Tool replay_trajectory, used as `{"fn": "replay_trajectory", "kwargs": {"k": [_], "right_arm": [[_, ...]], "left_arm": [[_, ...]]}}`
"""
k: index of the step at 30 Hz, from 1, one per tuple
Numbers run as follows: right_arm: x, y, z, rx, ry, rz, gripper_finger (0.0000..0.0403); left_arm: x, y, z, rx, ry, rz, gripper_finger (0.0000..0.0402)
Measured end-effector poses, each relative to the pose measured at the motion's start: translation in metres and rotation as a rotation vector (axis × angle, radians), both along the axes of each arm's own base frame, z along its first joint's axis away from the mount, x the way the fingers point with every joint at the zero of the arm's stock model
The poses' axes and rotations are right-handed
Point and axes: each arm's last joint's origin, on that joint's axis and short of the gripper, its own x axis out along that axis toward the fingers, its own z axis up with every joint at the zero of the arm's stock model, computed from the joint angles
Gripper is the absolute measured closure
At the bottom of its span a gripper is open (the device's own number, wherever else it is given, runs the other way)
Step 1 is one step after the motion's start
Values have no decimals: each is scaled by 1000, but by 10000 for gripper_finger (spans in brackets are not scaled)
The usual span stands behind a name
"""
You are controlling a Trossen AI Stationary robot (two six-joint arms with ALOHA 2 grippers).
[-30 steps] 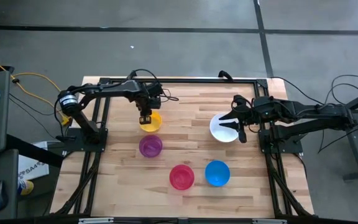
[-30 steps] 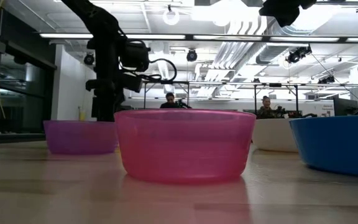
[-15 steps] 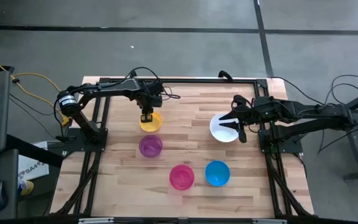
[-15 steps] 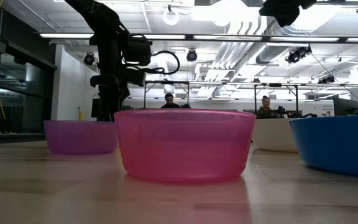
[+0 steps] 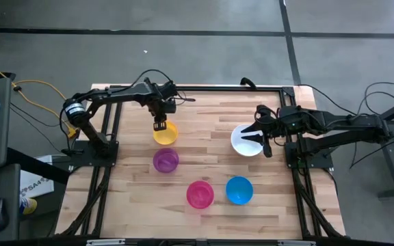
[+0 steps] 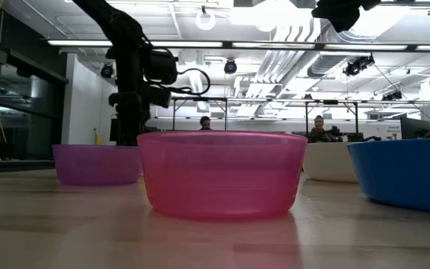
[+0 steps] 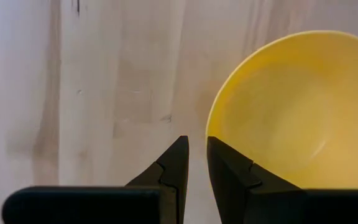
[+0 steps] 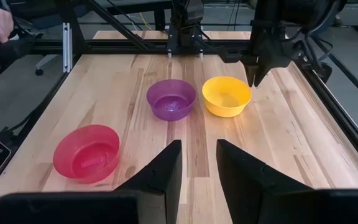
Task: Nest bowls inside each other
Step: Stack the yellow bowl on top of the white bowl
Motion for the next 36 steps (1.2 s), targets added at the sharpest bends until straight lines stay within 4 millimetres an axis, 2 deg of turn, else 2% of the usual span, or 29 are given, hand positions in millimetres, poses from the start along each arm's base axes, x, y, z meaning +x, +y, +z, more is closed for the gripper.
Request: {"fn": "replay_trajectory", "kwargs": {"k": [12, 25, 36], "right_arm": [[0, 0, 0, 0, 0, 0, 309], [0, 0, 0, 1, 0, 3, 309], [0, 0, 0, 2, 0, 5, 309]], "left_arm": [[1, -5, -2, -55, 4, -15, 343], [3, -3, -15, -75, 41, -13, 343], [7, -7, -13, -66, 39, -26, 343]]}}
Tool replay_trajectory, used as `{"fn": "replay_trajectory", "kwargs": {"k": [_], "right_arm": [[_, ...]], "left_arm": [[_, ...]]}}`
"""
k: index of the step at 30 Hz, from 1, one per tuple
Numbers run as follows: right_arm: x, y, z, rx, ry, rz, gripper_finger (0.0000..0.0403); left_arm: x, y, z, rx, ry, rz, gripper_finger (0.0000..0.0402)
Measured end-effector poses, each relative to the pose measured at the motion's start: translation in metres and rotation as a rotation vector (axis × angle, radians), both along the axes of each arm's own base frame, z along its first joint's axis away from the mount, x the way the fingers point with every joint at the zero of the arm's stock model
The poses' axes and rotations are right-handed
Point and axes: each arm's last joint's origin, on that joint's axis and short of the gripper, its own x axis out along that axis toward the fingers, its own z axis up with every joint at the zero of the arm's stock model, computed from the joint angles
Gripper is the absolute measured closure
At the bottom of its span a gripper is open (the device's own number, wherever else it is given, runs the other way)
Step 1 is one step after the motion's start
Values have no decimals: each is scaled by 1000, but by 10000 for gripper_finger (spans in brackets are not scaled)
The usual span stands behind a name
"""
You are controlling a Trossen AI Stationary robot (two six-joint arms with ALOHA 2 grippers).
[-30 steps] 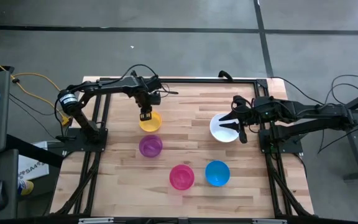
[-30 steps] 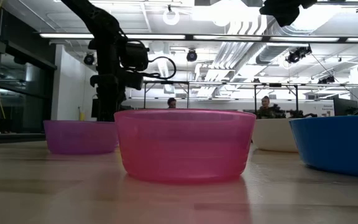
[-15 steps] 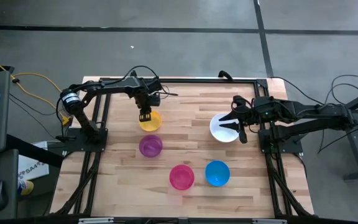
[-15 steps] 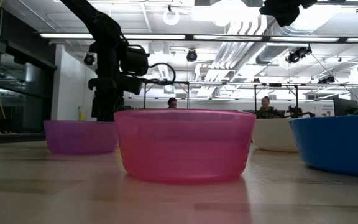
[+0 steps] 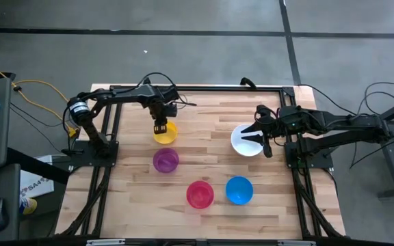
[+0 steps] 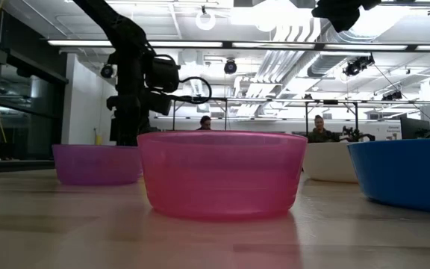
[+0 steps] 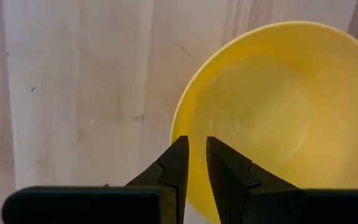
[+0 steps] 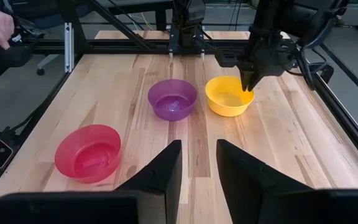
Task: Nest bowls inside each other
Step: Stack the yellow bowl on top of the white bowl
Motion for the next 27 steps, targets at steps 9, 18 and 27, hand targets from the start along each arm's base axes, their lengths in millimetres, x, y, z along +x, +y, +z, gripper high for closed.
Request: {"fn": "replay_trajectory", "kwargs": {"k": [9, 18, 27], "right_arm": [[0, 0, 0, 0, 0, 0, 309], [0, 0, 0, -1, 0, 3, 309], [0, 1, 0, 6, 3, 23, 309]], "left_arm": [[16, -5, 21, 69, -53, -69, 343], [13, -5, 21, 105, 0, -72, 343], [9, 2, 20, 110, 2, -59, 343]]}}
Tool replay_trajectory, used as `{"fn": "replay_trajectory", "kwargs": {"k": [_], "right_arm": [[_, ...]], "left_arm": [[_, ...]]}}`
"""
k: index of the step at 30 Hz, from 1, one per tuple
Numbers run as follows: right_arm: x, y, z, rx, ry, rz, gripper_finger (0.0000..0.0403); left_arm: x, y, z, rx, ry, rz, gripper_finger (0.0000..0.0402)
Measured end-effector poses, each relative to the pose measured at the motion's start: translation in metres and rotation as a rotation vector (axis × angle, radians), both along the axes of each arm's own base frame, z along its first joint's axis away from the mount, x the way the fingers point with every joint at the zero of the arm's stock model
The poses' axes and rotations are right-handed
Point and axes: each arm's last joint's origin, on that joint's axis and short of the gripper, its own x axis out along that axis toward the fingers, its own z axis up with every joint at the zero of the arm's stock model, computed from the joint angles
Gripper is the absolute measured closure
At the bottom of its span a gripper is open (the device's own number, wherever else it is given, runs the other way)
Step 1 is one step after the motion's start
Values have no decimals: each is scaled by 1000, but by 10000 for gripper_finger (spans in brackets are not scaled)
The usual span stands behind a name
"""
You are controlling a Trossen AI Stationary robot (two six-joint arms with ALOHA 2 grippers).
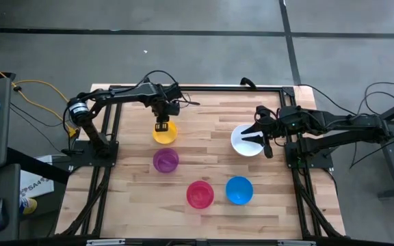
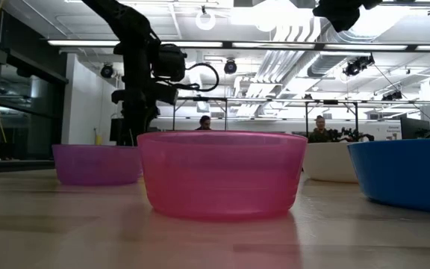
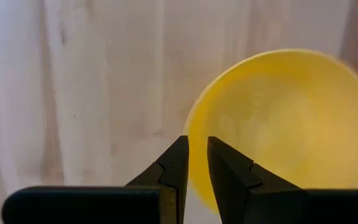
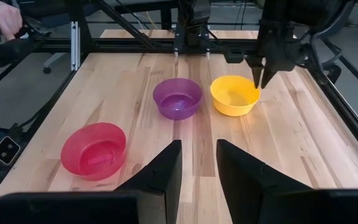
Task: Nest bowls inside each other
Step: Stack the yellow bowl on top of the white bowl
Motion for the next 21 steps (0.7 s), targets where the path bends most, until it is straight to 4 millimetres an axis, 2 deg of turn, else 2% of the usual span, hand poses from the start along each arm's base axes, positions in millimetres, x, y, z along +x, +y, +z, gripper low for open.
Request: {"fn": "replay_trajectory", "kwargs": {"k": [9, 21], "right_arm": [[0, 0, 0, 0, 3, 0, 309], [0, 0, 0, 0, 3, 0, 309]], "left_arm": [[-10, -2, -17, -50, 33, 12, 343], [-9, -2, -18, -67, 9, 17, 343]]}}
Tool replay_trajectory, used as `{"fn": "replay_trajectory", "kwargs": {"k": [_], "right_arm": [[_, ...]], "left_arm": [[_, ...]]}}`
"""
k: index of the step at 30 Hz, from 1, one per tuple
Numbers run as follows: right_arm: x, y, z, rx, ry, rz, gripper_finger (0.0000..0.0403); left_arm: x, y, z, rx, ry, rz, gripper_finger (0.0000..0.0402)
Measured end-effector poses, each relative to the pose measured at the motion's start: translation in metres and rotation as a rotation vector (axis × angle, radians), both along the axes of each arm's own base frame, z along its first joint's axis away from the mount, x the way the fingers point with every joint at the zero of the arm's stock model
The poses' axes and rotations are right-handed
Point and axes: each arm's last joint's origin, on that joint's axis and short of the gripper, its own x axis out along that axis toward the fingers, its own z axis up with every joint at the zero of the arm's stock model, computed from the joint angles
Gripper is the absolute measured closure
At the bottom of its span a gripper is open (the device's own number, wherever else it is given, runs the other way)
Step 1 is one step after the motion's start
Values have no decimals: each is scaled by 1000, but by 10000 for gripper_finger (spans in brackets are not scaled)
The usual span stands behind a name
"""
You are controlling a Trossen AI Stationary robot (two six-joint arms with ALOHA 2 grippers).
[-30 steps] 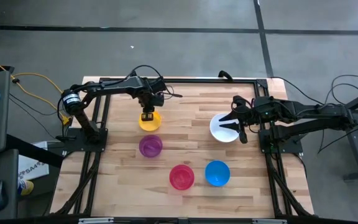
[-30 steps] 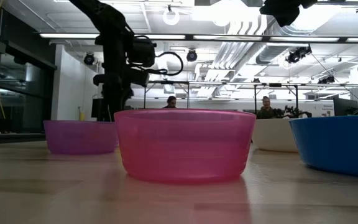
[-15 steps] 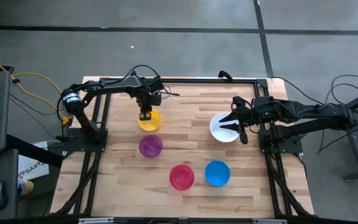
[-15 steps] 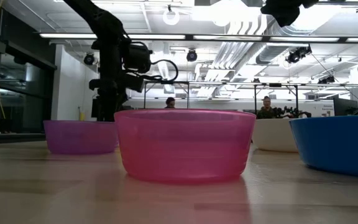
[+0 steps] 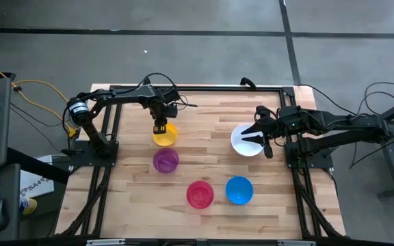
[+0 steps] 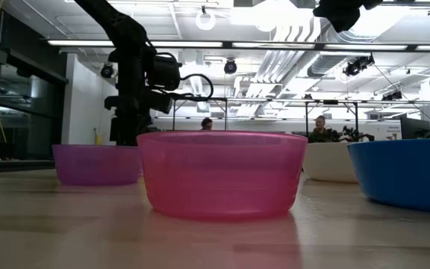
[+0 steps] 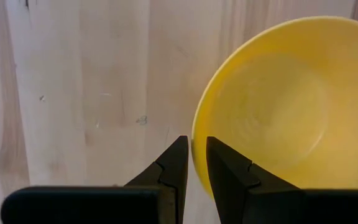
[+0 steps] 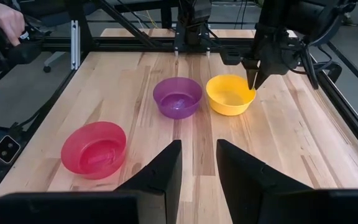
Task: Nest bowls inside each other
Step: Stack the yellow bowl on top of the white bowl
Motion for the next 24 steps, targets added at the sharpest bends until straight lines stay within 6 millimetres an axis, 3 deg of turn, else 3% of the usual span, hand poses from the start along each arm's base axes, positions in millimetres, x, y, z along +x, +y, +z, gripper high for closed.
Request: {"fn": "replay_trajectory", "kwargs": {"k": [10, 24], "right_arm": [[0, 0, 0, 0, 0, 0, 309], [0, 0, 0, 3, 0, -1, 309]], "left_arm": [[-4, -3, -12, -28, 25, 18, 343], [-4, -3, -13, -33, 28, 42, 353]]}}
